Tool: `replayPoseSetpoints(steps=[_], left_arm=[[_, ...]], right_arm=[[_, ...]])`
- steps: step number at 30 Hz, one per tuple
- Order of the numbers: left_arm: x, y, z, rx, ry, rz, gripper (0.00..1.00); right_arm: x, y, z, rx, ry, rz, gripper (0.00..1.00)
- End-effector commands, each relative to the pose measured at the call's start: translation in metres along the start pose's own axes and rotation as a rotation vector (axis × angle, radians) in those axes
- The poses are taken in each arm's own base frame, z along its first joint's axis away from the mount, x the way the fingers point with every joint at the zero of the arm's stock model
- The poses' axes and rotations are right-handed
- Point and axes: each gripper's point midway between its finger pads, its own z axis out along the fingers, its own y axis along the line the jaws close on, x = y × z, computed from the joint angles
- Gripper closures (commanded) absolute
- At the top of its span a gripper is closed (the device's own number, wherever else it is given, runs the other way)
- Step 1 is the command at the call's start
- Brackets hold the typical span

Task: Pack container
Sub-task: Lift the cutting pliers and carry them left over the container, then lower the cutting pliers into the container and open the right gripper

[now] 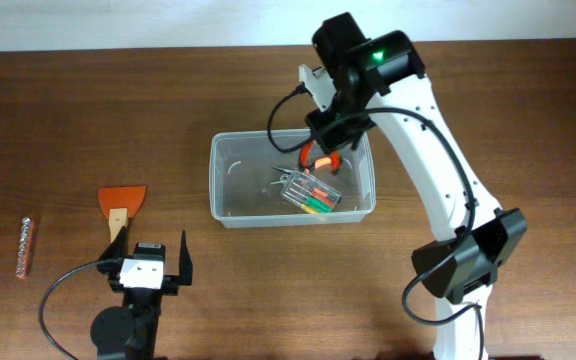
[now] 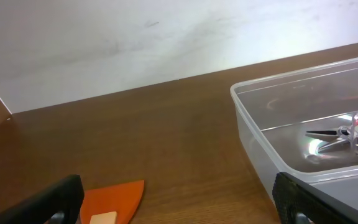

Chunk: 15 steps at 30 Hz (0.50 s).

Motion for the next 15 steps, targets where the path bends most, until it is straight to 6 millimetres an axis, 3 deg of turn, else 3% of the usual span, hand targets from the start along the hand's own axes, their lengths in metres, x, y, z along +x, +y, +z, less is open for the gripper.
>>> replayPoseSetpoints(steps=[1,7,15], left_arm=[[0.001,0.003,0.000,-0.014,-0.002,-0.012,0.01],[0.001,0.003,0.000,-0.014,-0.002,-0.012,0.01],[0.001,0.003,0.000,-0.014,-0.003,-0.012,0.01]], right_arm=[[-0.010,0.013,-0.013,-0.022,-0.064,0.149,0.96],[-0.017,0.014,-0.011,-0.039,-0.084,0.470,0.96],[-0.008,0.015,0.000,-0.039,-0.017,0.937,0.95]])
